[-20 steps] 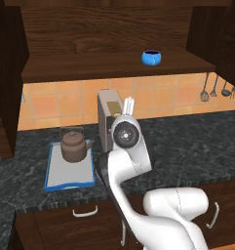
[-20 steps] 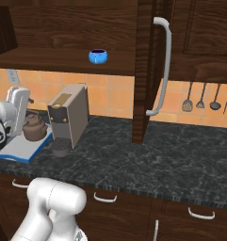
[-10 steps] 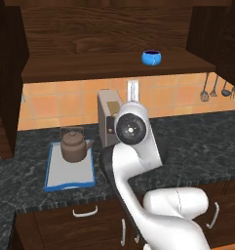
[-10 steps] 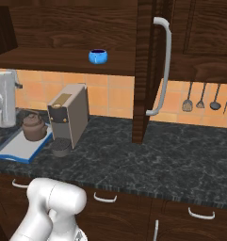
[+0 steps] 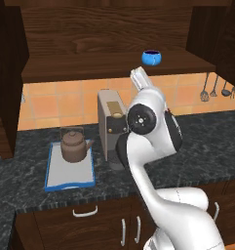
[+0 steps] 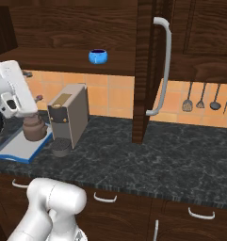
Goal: Pick the kettle from the counter and place it on the tray. Then pick the mug from the cabinet and place it on the tray. Then close the cabinet doors.
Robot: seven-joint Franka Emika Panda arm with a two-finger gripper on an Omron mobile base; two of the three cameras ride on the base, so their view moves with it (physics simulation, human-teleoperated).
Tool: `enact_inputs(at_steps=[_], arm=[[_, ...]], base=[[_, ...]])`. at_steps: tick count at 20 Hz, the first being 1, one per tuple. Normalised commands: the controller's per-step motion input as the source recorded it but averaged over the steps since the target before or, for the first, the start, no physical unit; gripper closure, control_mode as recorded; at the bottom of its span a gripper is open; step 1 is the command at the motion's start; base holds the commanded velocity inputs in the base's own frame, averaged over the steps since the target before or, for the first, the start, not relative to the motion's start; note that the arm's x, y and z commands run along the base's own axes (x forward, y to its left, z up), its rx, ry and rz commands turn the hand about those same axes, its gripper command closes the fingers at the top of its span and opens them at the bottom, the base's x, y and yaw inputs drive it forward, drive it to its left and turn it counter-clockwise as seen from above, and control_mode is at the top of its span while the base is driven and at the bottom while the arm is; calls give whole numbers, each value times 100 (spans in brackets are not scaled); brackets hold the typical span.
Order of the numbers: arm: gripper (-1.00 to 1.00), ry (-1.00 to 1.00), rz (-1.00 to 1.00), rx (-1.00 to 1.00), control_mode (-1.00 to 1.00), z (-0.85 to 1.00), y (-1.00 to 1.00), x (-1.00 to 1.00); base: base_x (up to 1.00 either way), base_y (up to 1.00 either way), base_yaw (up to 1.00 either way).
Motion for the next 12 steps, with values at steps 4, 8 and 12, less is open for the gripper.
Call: enact_inputs(at_steps=[4, 8, 12], arm=[[-100, 6, 19, -63, -100, 1, -63, 41], [-100, 33, 8, -61, -100, 29, -64, 31], [-100, 44, 10, -40, -100, 20, -16, 42]], base=[[0, 0, 0], [0, 0, 0], [0, 0, 0]])
